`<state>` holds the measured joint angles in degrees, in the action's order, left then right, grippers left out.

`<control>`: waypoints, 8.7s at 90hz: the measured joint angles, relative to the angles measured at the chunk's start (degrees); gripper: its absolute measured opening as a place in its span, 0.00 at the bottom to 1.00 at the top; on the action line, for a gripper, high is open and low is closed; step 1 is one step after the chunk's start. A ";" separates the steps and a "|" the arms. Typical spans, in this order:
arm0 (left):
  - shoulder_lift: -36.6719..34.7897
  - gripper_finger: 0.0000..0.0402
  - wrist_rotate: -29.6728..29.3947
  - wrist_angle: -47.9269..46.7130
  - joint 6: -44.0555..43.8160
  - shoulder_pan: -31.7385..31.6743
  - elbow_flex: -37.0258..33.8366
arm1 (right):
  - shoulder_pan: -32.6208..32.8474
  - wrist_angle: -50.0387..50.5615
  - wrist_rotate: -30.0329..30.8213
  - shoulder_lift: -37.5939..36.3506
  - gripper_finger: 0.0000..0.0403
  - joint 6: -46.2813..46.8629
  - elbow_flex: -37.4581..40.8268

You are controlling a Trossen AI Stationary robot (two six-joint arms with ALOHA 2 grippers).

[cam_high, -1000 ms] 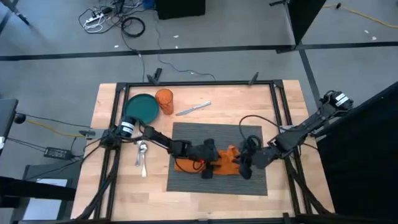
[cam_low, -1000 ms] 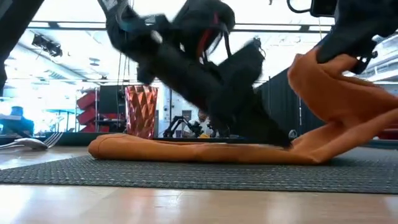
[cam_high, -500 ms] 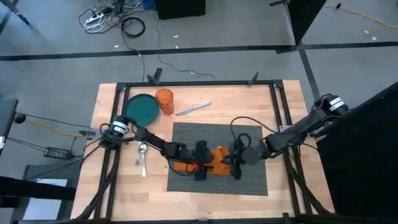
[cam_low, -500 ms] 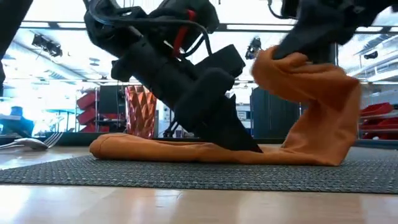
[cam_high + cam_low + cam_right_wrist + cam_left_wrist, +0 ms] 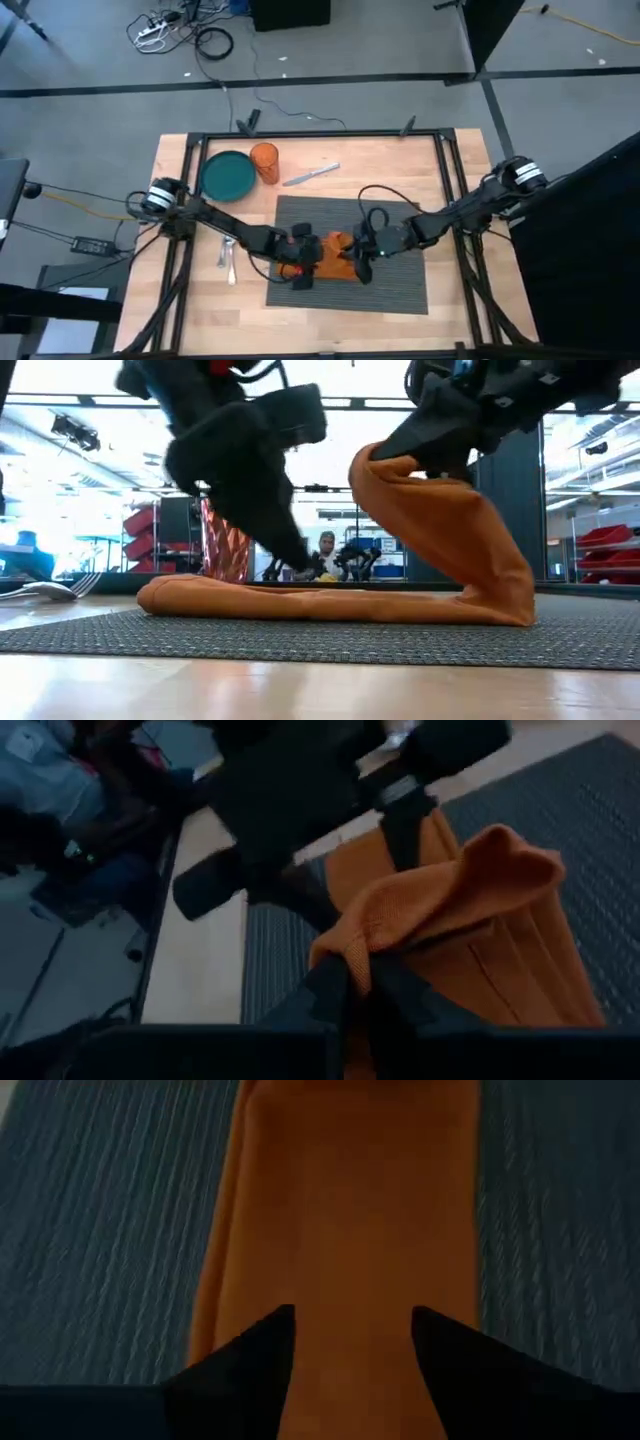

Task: Set table place
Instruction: Fold the orange table napkin on the black placemat

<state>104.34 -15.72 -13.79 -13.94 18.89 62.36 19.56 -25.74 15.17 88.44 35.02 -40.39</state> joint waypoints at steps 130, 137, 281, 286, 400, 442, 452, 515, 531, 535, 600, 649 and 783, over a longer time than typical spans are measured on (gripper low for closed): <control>-12.66 0.46 -0.90 -8.06 -15.01 4.77 -9.65 | -7.35 -25.37 -7.46 27.61 0.00 -3.75 -10.51; -12.66 0.46 -0.83 -8.67 -15.38 4.77 -9.63 | -7.35 -25.56 -7.45 28.65 0.01 -3.77 -10.87; -12.51 0.46 -4.44 -9.21 -34.09 1.06 -10.55 | -0.82 12.52 -2.51 18.39 0.47 -27.21 -10.84; -12.51 0.46 -3.61 -9.06 -34.99 1.03 -10.78 | -0.82 12.34 -2.50 18.39 0.47 -27.33 -10.84; -12.75 0.12 -12.32 -0.49 -26.78 -0.15 -17.58 | -0.20 12.56 -2.85 18.35 0.44 -27.55 -10.84; -15.67 0.46 -18.25 -20.42 -19.43 0.68 -5.70 | -0.23 12.81 -2.85 17.98 0.44 -27.60 -10.84; -15.91 0.46 -10.10 -15.04 -18.93 0.93 -7.43 | -0.23 12.73 -2.83 17.18 0.44 -27.62 -10.84; -15.96 0.41 -5.49 -12.39 -26.79 1.13 -10.00 | -0.25 13.17 -2.83 17.17 0.43 -27.72 -10.84; -15.96 0.41 -3.28 -17.70 -34.59 4.08 -9.43 | -0.25 13.83 -2.83 17.19 0.43 -27.71 -10.84; -15.96 0.41 -2.57 -17.05 -34.91 4.96 -9.43 | -0.25 13.82 -2.84 17.19 0.43 -27.71 -10.84; -15.82 0.41 -5.78 13.18 -21.28 9.14 -23.80 | -0.23 13.89 -2.83 17.21 0.42 -27.69 -10.84; -15.81 0.01 -2.66 12.93 -26.70 10.47 -22.83 | 0.12 15.26 -3.09 14.75 0.41 -27.52 -10.84; -18.97 0.31 2.16 -6.30 -29.44 13.28 -13.93 | -3.07 16.64 -6.15 12.75 0.40 -28.95 -10.84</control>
<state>85.37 -13.57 -20.09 -43.37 32.17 48.43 16.49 -9.10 9.02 101.19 6.07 -51.22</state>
